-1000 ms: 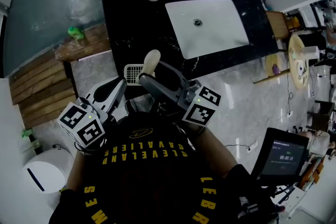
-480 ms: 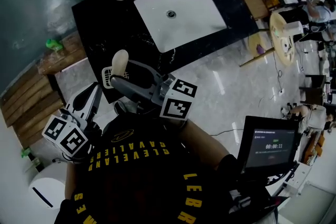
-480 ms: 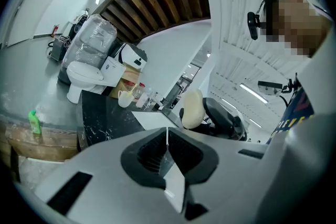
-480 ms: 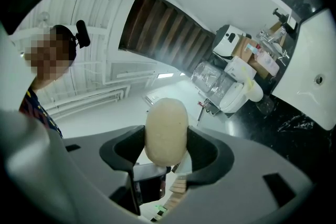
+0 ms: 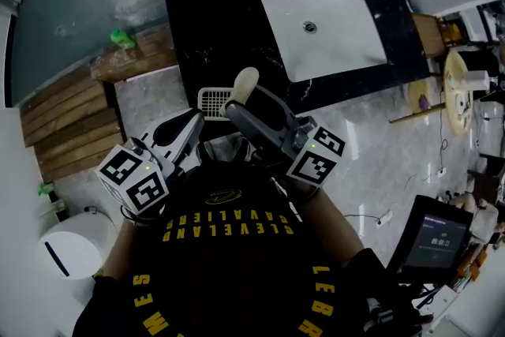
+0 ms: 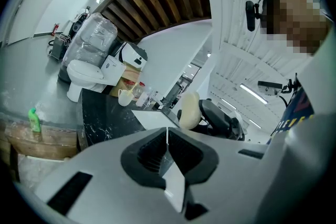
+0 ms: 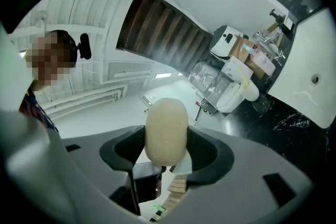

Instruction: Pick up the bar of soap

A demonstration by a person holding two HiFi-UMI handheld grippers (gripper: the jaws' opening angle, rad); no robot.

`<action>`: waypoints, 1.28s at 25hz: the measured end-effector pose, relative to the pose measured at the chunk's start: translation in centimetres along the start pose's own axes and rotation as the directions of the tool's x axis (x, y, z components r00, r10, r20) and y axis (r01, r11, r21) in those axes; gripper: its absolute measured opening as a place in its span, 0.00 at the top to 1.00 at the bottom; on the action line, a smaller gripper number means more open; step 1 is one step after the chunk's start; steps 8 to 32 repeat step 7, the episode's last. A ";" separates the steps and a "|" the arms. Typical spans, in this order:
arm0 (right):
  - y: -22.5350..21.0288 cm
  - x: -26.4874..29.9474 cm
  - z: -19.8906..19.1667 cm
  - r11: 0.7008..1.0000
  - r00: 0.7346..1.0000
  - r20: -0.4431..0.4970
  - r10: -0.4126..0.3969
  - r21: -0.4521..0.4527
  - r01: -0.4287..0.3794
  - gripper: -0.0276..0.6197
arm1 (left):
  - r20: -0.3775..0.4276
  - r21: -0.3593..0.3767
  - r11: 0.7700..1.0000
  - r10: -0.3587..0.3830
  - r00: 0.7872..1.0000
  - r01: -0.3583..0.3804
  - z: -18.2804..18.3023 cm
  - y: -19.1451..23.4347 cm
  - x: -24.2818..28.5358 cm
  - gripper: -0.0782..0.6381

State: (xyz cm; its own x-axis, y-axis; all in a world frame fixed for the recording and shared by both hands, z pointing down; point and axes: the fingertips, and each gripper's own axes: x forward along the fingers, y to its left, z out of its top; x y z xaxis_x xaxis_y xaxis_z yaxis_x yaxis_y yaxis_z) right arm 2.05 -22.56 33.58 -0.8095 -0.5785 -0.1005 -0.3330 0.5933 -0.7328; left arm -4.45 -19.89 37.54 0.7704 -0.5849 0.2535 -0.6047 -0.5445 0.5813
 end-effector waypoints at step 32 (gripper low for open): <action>-0.4 -0.1 -0.2 1.000 1.000 -0.009 -0.012 -0.006 0.012 0.55 | 0.009 -0.009 1.000 0.008 1.000 -0.008 -0.2 0.1 -0.2 0.87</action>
